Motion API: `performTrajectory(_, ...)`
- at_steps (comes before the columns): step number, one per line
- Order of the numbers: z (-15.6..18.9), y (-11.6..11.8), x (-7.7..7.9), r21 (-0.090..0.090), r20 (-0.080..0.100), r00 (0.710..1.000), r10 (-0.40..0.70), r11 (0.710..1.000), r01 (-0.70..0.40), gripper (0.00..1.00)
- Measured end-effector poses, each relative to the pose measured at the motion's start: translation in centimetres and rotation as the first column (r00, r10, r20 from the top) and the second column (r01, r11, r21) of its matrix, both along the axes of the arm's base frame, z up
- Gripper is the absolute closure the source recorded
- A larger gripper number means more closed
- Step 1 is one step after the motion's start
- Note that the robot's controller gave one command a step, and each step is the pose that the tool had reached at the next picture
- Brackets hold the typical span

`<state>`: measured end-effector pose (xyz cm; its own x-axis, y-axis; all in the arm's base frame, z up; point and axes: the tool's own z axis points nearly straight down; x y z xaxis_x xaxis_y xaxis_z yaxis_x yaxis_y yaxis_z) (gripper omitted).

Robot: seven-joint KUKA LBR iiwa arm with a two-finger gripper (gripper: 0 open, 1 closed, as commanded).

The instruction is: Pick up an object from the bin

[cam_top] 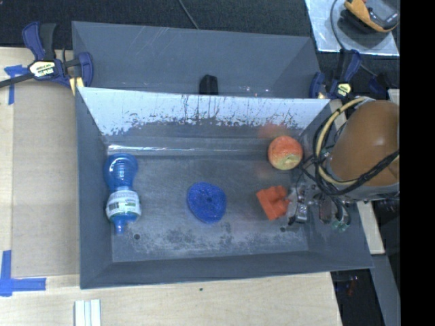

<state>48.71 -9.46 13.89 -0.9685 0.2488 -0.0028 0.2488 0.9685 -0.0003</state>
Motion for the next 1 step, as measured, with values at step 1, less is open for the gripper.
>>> performTrajectory(1, 1.9, -0.03, 0.03, 0.0, 0.002, 1.0, 0.001, 1.0, -0.001, 1.0)
